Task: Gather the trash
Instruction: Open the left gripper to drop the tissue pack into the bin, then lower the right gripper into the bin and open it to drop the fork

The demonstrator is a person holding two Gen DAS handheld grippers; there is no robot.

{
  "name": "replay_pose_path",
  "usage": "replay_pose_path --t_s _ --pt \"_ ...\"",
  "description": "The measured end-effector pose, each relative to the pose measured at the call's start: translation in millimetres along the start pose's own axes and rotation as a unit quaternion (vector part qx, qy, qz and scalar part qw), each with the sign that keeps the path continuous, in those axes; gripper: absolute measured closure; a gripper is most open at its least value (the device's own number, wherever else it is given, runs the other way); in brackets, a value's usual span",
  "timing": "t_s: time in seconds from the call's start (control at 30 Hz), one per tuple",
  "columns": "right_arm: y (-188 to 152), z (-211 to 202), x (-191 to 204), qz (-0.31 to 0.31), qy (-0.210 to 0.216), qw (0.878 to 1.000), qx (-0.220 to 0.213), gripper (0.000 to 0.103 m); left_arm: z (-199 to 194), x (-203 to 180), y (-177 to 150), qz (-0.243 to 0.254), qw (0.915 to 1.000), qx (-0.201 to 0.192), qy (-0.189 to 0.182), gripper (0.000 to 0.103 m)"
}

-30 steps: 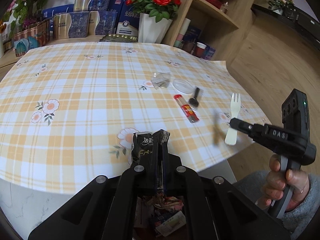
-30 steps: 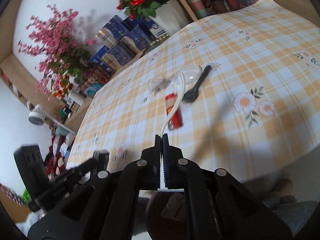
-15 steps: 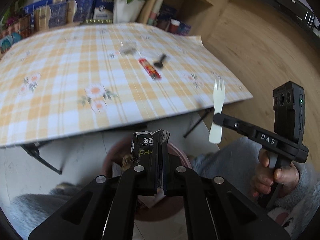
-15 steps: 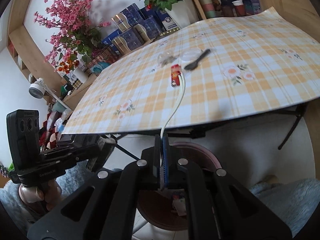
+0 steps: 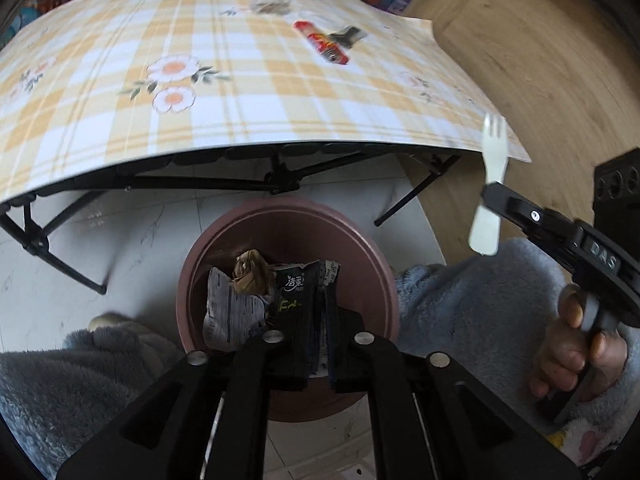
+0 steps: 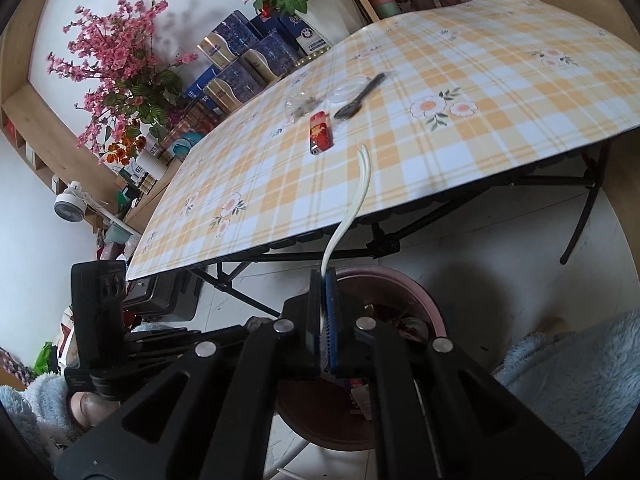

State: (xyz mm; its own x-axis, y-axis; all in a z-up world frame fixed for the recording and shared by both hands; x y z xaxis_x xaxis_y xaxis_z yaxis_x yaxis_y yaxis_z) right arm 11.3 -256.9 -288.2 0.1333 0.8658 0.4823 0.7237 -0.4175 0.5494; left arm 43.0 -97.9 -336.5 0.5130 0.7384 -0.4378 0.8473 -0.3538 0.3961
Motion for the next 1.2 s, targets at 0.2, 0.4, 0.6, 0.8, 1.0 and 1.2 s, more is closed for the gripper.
replay_pose_path --t_s 0.2,0.4,0.6,0.8,1.0,1.2 --pt "-4.2 5.2 5.6 -0.024 -0.01 1.0 0.007 0.097 -19.9 10.1 18.3 -0.028 0.9979 -0.059 0.004 0.045" --pt "-11.8 15.0 14.9 -0.056 -0.021 0.998 0.023 0.097 -68.3 23.2 42.9 -0.01 0.987 -0.138 0.081 0.017" --pt "-23.5 25.9 22.9 -0.092 -0.034 0.994 0.047 0.097 -114.7 31.9 53.0 0.032 0.97 -0.192 0.145 0.007" --pt "-36.2 36.2 29.3 -0.122 -0.049 0.989 0.074 0.096 -138.2 45.8 34.5 0.084 0.9473 -0.205 0.231 0.006" --pt "-50.7 47.7 33.8 -0.149 -0.07 0.981 0.104 0.096 -149.0 64.4 17.4 0.041 0.948 -0.228 0.219 0.006" --pt "-56.1 51.8 33.4 -0.153 -0.079 0.978 0.117 0.096 -150.7 83.1 12.6 0.001 0.9473 -0.223 0.23 0.006"
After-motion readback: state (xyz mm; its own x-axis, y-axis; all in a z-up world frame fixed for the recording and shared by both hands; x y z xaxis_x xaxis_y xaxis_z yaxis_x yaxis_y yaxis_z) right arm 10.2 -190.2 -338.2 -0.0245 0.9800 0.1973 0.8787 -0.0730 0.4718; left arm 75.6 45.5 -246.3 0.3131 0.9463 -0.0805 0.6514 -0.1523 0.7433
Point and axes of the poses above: each gripper's, at about its wrist camera, not at the fingertips, and z roughly the way its jaws point, x to its left, y to its top, the point moved 8 cm from there along z, roughly the way its jaws point, and after that the axes turned 4 degrees about -y, right-handed, at the moved point
